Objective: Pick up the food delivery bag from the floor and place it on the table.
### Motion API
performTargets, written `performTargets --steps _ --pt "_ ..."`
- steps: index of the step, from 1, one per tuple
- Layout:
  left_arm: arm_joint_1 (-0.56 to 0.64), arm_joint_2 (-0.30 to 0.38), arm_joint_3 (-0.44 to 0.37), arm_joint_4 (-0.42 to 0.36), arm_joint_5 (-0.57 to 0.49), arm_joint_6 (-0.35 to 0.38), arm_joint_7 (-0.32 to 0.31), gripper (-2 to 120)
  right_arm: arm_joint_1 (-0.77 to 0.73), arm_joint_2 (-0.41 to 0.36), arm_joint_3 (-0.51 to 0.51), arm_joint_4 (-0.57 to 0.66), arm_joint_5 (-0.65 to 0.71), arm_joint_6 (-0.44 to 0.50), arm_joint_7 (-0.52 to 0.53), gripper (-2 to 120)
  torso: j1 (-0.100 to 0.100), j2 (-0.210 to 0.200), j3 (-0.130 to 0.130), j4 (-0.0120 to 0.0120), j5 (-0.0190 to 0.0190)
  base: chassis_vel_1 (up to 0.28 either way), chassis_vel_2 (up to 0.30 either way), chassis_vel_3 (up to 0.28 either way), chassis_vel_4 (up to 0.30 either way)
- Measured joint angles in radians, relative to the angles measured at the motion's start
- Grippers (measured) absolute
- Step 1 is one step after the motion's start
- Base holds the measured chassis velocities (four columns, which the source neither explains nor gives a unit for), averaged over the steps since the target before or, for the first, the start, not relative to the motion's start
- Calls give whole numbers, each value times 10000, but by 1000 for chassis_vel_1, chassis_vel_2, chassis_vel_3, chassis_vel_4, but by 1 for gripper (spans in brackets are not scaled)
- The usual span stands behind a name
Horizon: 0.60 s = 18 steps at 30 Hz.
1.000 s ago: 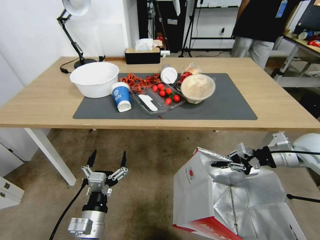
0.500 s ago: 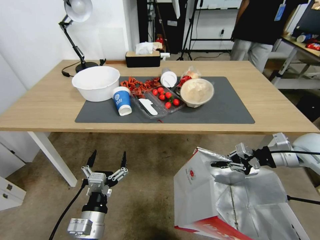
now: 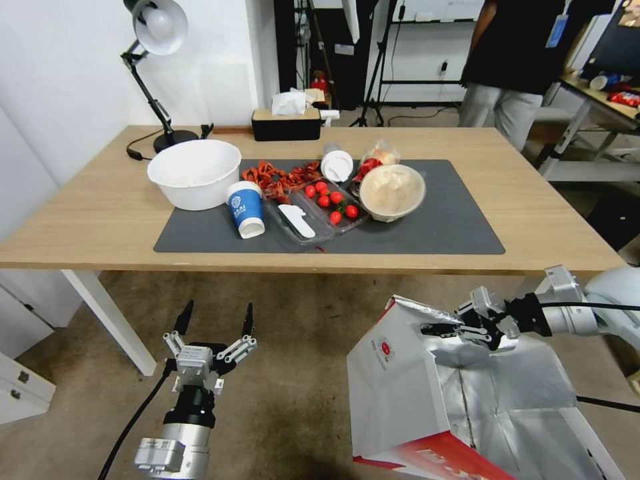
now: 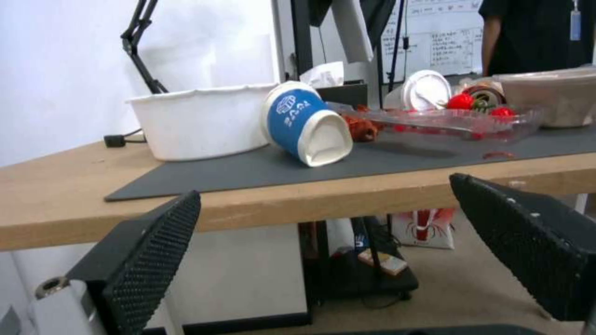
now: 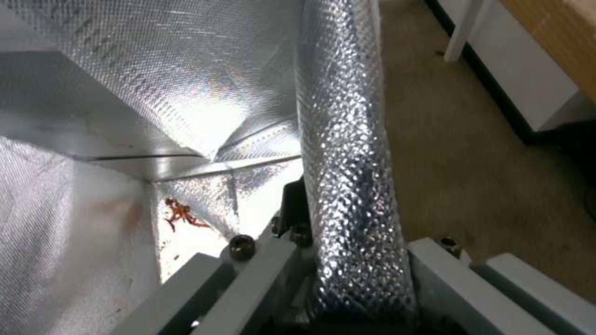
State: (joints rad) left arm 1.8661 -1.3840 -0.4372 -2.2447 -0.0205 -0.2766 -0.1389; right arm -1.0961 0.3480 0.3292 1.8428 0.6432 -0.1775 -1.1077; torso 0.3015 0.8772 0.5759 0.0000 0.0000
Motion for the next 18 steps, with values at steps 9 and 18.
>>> performTargets --steps 9,18 --pt "28 -2 -8 -23 52 -16 75 100 1 -23 10 19 0 -2 -7 0 168 388 216 0 0 0 0 0 0" --pt "32 -11 6 -27 39 1 15 100 0 -44 33 31 0 -3 -33 0 340 795 457 0 0 0 0 0 0"
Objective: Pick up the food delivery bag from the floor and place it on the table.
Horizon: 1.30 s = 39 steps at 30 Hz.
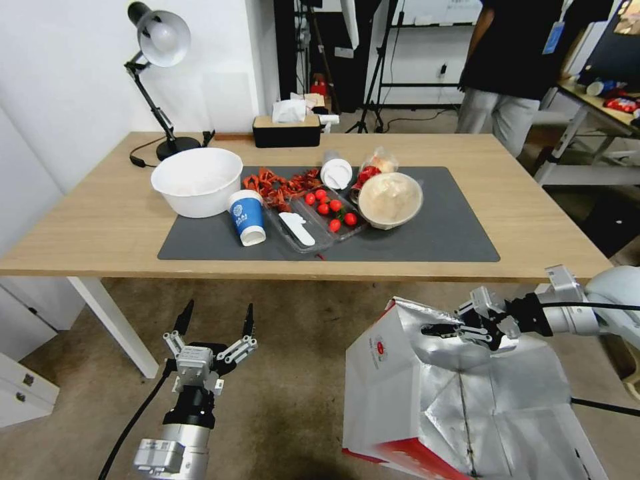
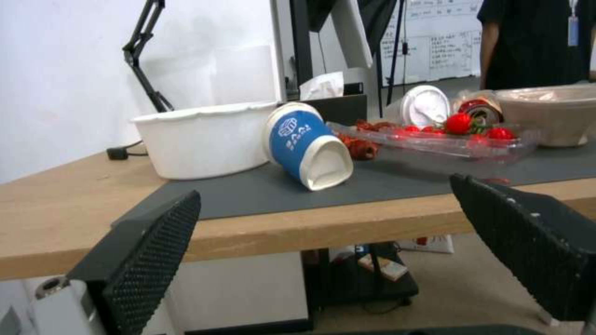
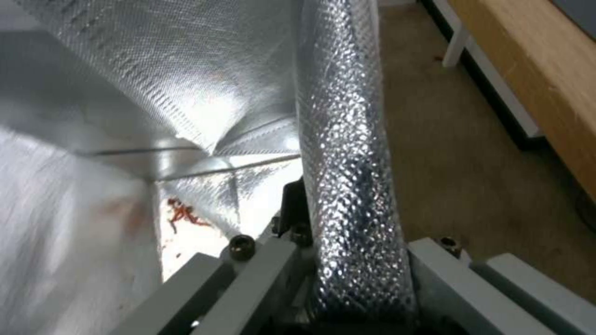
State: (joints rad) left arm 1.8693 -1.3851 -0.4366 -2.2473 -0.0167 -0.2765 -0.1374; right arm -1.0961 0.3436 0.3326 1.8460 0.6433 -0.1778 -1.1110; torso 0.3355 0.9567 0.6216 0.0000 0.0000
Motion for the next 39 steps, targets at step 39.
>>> performTargets --steps 39 --pt "101 -4 68 62 -308 -137 264 100 20 -54 -28 23 36 -19 34 0 810 1837 1027 0 0 0 0 0 0"
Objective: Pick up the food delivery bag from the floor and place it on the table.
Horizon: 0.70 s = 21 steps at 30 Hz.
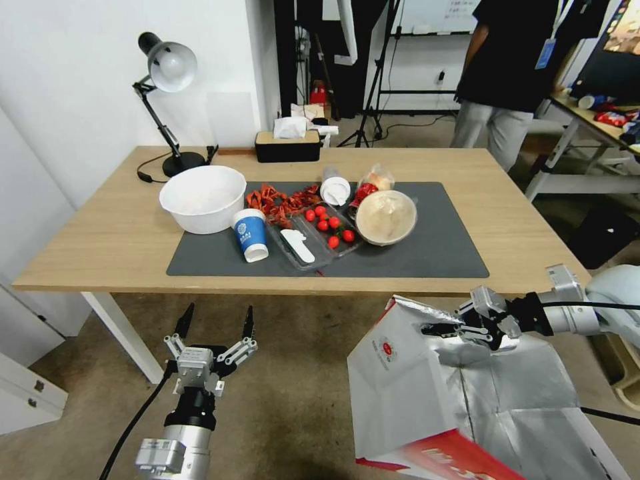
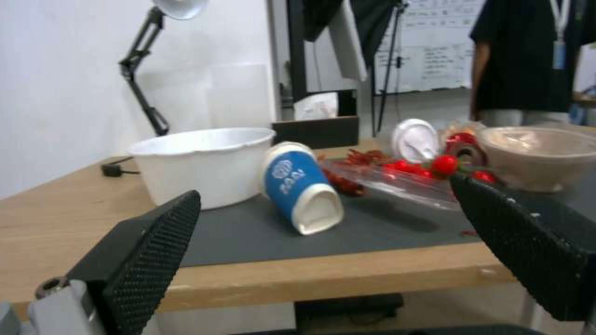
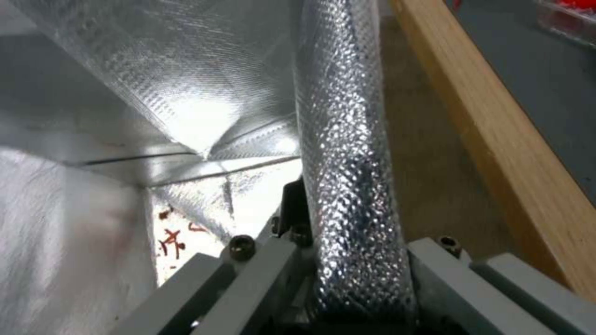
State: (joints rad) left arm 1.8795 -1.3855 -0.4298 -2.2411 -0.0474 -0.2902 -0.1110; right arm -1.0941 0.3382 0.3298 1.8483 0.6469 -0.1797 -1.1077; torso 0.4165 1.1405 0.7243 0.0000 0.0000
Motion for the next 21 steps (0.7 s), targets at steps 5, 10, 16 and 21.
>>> performTargets --steps 5,10,16,21 --pt "77 12 -60 0 251 221 164 100 -26 7 -8 2 3 3 48 0 12 36 23 0 0 0 0 0 0" --pt "70 27 -80 85 252 230 177 100 -145 47 16 23 0 3 69 0 8 18 15 0 0 0 0 0 0" --pt "71 -11 -75 168 258 209 145 100 -295 33 205 95 234 3 187 0 -5 -7 -1 1 0 0 0 0 0" --pt "69 -10 -140 243 254 84 26 100 -829 -117 680 260 739 39 769 0 -17 -30 -13 -1 0 0 0 0 0"
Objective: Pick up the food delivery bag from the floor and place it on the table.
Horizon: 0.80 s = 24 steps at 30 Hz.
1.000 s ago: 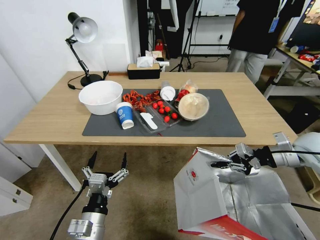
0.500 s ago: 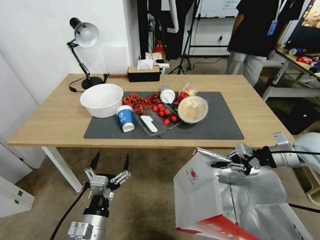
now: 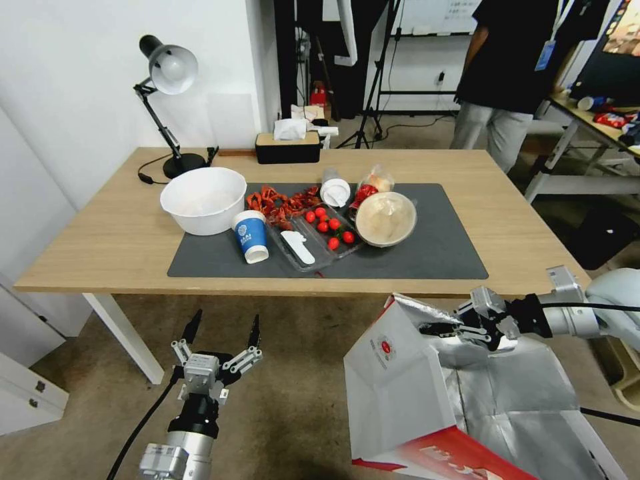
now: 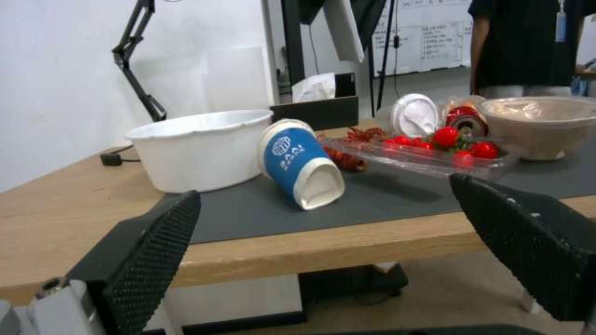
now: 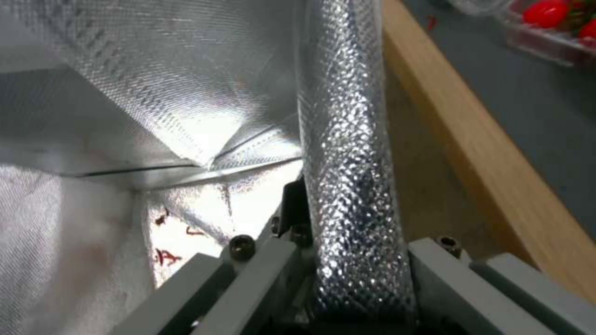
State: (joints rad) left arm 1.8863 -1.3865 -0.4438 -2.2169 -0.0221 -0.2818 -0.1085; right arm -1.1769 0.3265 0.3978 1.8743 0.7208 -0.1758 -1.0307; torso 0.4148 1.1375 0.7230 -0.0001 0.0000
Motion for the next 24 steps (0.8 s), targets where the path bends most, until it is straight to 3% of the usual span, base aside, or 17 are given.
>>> performTargets --steps 14,24 --pt "-44 -55 -19 121 19 -282 -185 100 -360 -529 1184 654 2831 -362 1062 0 -17 -40 -22 1 0 0 0 0 0" --pt "-87 -60 -30 131 46 -463 -394 100 -263 -851 2119 1687 5449 -795 2735 0 -24 -56 -31 1 -1 0 0 0 0"
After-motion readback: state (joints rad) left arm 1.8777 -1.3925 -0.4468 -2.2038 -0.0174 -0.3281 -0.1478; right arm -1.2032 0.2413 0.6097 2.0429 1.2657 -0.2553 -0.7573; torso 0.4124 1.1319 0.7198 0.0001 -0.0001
